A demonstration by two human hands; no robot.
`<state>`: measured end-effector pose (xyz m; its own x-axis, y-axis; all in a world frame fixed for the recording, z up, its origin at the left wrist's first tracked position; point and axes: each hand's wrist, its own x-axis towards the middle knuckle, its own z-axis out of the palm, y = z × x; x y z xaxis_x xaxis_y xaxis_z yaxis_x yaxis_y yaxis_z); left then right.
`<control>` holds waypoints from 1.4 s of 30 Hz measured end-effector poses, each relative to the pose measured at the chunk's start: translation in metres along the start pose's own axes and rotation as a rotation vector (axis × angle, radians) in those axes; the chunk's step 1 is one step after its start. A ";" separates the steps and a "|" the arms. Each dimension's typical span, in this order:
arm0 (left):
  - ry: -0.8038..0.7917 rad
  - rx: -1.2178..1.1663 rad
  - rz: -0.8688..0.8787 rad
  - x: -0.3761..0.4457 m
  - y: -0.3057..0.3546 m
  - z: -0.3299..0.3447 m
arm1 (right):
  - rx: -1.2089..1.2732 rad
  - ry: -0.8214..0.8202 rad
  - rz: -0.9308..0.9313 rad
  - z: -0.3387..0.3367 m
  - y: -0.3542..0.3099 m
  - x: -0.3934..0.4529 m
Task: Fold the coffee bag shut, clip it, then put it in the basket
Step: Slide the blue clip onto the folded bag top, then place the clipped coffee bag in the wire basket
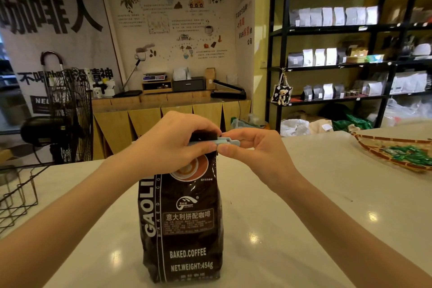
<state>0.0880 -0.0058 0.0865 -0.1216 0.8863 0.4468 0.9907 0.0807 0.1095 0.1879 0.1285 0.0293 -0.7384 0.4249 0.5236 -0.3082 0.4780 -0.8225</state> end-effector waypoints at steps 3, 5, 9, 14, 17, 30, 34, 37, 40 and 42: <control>-0.007 0.018 0.005 0.000 0.000 0.002 | 0.053 -0.013 -0.023 0.001 0.001 -0.001; -0.007 0.024 0.010 0.000 -0.001 0.003 | 0.064 -0.006 -0.044 0.002 0.001 -0.001; 0.017 0.028 0.028 -0.001 -0.002 0.004 | 0.076 0.009 -0.079 0.003 0.001 -0.001; 0.029 0.017 0.032 0.000 -0.005 0.004 | 0.083 -0.002 -0.071 0.002 0.003 0.000; 0.019 0.000 0.016 0.000 -0.006 0.002 | 0.085 -0.032 -0.039 0.002 0.004 0.002; 0.194 -0.420 -0.452 -0.068 -0.049 -0.001 | 0.175 -0.257 0.045 0.007 0.018 0.002; -0.031 -0.881 -0.621 -0.100 -0.057 0.038 | 0.203 -0.234 0.035 0.012 0.021 0.000; -0.099 -0.990 -0.612 -0.112 -0.054 0.061 | 0.214 -0.246 0.050 0.014 0.026 -0.004; -0.044 -1.027 -0.624 -0.115 -0.057 0.068 | 0.220 -0.287 0.141 0.016 0.035 -0.016; -0.021 -1.041 -0.617 -0.116 -0.058 0.069 | 0.183 -0.353 0.220 0.017 0.045 -0.029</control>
<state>0.0483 -0.0819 -0.0332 -0.5457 0.8362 0.0539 0.2417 0.0955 0.9656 0.1853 0.1244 -0.0273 -0.9476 0.1979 0.2506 -0.1987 0.2488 -0.9479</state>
